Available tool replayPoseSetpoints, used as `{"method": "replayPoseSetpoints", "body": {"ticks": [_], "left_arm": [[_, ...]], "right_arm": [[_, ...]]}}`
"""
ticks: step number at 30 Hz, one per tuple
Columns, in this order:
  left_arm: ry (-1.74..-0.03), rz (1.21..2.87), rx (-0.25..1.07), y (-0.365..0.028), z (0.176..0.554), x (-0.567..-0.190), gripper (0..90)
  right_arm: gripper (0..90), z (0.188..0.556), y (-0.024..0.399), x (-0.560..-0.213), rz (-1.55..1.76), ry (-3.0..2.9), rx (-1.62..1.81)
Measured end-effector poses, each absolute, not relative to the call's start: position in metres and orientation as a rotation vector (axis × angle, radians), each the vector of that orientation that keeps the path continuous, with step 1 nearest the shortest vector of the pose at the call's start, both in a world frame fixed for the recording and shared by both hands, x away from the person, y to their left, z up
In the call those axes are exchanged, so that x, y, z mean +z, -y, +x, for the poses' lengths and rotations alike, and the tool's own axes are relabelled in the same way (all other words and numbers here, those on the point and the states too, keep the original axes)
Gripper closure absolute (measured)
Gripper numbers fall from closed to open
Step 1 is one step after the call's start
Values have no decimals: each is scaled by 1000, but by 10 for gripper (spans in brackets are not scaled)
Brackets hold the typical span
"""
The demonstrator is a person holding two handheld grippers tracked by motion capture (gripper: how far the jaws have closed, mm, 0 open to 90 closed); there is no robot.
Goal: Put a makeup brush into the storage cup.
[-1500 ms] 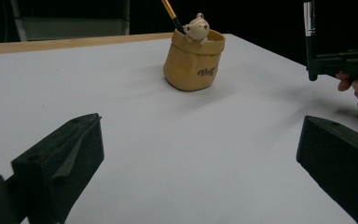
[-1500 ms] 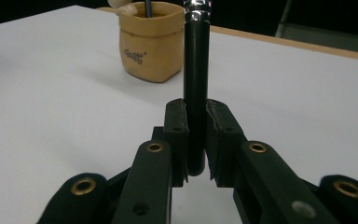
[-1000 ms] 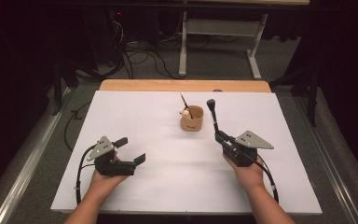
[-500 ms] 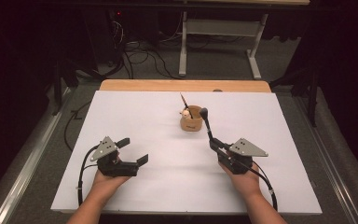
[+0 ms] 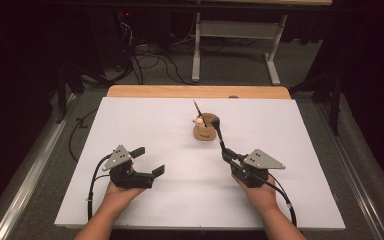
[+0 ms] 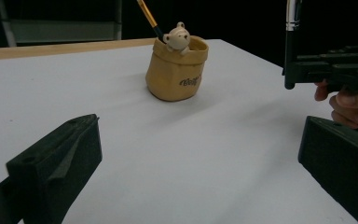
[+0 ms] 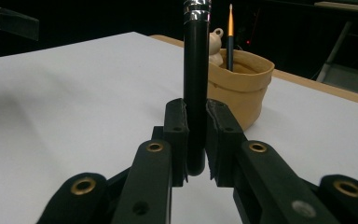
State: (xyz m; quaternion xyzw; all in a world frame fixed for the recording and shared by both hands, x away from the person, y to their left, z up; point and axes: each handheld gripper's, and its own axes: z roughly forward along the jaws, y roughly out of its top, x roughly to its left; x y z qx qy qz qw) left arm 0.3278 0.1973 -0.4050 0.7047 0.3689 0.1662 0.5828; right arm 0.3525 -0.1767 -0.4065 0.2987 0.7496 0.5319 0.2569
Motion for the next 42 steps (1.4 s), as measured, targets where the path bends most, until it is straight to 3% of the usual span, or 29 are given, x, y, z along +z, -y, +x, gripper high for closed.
{"method": "replayPoseSetpoints", "body": {"ticks": [20, 42], "left_arm": [[-828, 1648, 352, -157, 360, -391, 0], [-793, 1621, 313, -152, 348, -393, 0]], "right_arm": [[817, 350, 170, -408, 768, -2052, 1426], [817, 346, 160, -410, 734, -2065, 1439]]}}
